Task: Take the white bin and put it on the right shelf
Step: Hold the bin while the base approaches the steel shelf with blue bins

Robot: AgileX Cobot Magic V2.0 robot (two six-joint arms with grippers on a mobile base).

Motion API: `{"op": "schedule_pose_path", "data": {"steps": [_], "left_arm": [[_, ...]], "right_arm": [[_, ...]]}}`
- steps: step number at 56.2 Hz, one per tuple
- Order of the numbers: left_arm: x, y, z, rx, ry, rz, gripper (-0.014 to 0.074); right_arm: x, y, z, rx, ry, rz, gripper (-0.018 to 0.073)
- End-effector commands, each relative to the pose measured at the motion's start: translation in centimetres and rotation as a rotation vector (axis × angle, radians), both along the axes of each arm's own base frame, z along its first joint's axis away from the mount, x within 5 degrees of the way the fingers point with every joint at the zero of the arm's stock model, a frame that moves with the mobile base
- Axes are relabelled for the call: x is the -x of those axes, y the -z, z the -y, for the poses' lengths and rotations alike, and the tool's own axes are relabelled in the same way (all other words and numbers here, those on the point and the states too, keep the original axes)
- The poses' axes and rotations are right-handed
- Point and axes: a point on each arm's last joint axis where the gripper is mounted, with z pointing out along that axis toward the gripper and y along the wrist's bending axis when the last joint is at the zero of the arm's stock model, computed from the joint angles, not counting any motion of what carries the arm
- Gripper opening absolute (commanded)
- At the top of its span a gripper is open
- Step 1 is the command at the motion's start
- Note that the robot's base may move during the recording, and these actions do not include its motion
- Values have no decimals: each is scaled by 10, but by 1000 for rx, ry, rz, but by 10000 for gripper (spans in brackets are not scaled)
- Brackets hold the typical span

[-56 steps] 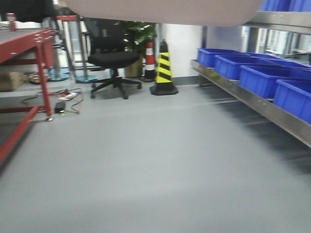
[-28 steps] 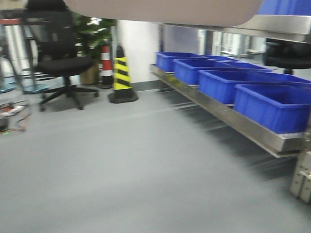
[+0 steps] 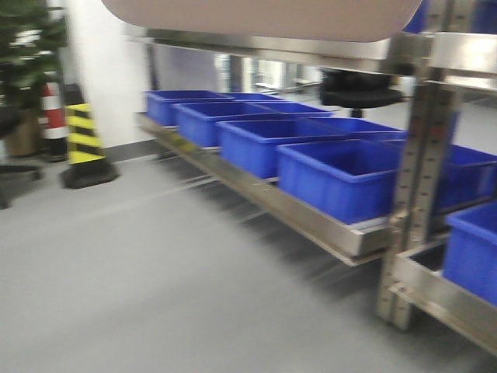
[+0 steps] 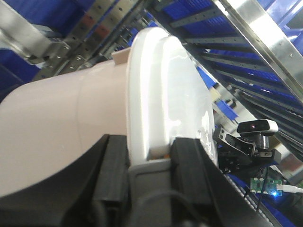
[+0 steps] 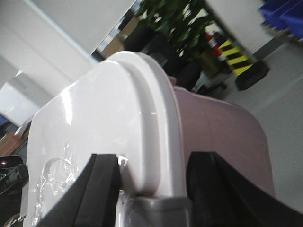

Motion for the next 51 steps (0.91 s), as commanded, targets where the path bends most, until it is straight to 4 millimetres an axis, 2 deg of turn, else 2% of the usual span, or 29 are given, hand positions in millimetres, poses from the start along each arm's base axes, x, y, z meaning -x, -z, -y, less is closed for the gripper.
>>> {"op": "schedule_pose_path", "data": {"steps": [1, 51], "left_arm": [[42, -28, 22, 64, 325, 127, -127], [41, -28, 22, 64, 323, 125, -127]], "right_arm": [[24, -30, -19, -70, -172, 118, 69], [23, -30, -18, -69, -157, 116, 69]]}}
